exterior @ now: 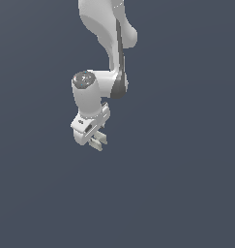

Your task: Pick up the object and move it to a goal position.

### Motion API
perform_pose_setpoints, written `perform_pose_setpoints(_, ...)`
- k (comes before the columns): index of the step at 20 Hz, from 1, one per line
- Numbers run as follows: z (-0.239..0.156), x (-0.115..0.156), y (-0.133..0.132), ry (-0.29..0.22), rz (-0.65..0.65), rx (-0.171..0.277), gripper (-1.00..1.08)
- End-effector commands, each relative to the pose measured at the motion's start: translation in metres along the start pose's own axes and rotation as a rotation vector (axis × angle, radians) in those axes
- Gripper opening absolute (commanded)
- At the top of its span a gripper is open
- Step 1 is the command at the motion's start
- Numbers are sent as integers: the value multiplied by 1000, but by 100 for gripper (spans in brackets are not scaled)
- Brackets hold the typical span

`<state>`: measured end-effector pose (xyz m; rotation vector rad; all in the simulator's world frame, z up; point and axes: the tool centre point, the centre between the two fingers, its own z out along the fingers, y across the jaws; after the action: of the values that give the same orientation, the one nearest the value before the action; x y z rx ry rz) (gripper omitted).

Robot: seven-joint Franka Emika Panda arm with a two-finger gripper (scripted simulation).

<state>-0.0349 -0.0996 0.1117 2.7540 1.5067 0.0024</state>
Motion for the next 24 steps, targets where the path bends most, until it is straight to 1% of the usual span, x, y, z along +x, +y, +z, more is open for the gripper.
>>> perform_pose_setpoints(1, 2, -2, 0, 0, -18, 2, 100)
perform_pose_setpoints(9, 6, -3, -1, 0, -23, 3, 100)
perform_pose_setpoints(18, 45, -4, -2, 0, -26, 3, 100)
perform_pose_setpoints(23, 53, -3, -1, 0, -27, 3, 100)
perform_pose_setpoints(24, 53, -3, -1, 0, -27, 3, -100)
